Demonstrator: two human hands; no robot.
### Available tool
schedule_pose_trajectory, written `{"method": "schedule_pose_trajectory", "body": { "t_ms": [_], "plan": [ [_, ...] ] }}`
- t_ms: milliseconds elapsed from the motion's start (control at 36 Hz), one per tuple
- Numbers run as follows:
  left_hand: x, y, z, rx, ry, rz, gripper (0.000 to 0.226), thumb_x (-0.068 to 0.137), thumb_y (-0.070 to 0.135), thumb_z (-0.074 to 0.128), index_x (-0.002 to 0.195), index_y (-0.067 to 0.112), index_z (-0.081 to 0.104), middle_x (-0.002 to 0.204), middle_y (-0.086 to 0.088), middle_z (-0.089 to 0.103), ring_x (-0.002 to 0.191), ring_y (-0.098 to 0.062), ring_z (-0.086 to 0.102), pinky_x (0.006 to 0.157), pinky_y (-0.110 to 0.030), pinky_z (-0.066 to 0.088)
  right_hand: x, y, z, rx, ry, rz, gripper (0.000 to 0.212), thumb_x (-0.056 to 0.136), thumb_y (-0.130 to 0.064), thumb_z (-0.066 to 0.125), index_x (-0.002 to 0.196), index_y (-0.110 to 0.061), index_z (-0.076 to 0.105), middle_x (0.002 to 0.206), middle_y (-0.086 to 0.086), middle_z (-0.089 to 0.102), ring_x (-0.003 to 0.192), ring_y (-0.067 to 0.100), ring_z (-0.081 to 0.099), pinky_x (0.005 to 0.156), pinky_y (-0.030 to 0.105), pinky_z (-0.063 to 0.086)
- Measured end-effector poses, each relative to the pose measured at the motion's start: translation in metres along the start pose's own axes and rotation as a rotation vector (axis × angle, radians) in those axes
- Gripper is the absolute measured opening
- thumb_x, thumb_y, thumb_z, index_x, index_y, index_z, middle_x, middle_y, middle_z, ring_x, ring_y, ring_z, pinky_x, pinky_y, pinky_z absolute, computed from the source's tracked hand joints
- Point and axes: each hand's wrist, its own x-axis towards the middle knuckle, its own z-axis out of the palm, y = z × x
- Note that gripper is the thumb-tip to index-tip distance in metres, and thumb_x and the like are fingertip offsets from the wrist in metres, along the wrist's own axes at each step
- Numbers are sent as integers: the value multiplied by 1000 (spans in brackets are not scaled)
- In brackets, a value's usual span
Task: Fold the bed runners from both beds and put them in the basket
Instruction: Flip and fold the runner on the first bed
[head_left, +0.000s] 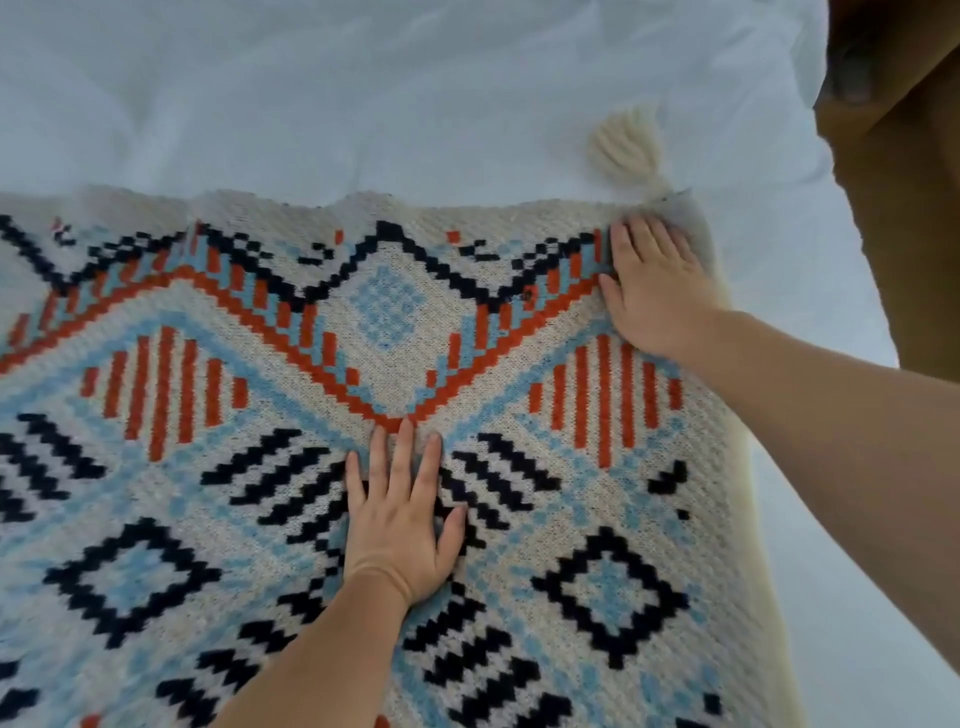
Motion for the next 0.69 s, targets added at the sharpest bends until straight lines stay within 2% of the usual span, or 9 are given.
{"method": "schedule_pose_trajectory", "body": {
  "t_ms": [111,167,250,306,389,472,556,639,694],
  "plan": [
    [0,-2,4,2,13,12,73,92,57,7,152,16,-2,159,-12,2,144,-39,8,114,-55,1,20,8,-8,-20,61,15,59,98,-31,29,150,-9,12,158,16,12,146,30,9,120,44,5],
    [1,-3,6,5,22,16,73,92,56,10,152,16,-2,159,-12,-1,144,-38,6,114,-55,0,24,9,-12,-32,88,28,59,93,-27,37,147,-9,20,152,18,25,142,32,19,118,46,10],
    [1,-4,7,2,40,27,76,90,54,19,152,16,-2,159,-12,4,144,-38,5,114,-55,2,21,8,-20,-106,120,75,49,89,-27,43,133,-7,38,130,19,49,124,36,42,108,48,26],
    [0,-4,6,7,41,31,76,90,53,22,152,15,1,158,-12,6,145,-37,5,114,-55,2,14,8,-27,-175,122,108,39,87,-28,45,119,-6,50,114,18,56,110,36,49,99,46,33],
    [0,-4,5,17,36,23,75,90,54,22,151,14,7,158,-14,8,145,-36,6,113,-55,3,1,8,-36,-244,122,98,15,85,-27,49,88,-13,54,84,9,51,94,33,50,90,43,35],
    [0,-3,4,15,36,14,74,90,55,21,151,16,5,158,-13,6,145,-34,4,114,-55,2,-14,5,-41,-206,109,84,22,85,-21,51,67,-13,41,70,2,45,73,26,49,80,40,35],
    [0,0,-5,21,8,-5,74,90,58,14,151,22,-4,159,-10,-4,146,-30,-7,115,-53,-4,-36,5,-46,-115,77,92,17,88,-17,52,72,-14,45,68,3,52,58,22,48,65,33,34],
    [-5,4,-22,54,-32,-25,73,84,63,-2,145,26,-22,156,-5,-23,143,-26,-24,115,-50,-14,-68,5,-55,-82,40,113,6,89,-15,52,85,-11,50,65,5,55,56,22,50,52,30,35],
    [-9,7,-35,70,-59,-38,74,85,64,-3,145,26,-24,155,-4,-26,142,-26,-25,115,-50,-14,-91,4,-60,-59,11,129,3,88,-11,51,88,-9,49,66,5,54,55,22,50,48,29,36]
  ]
}}
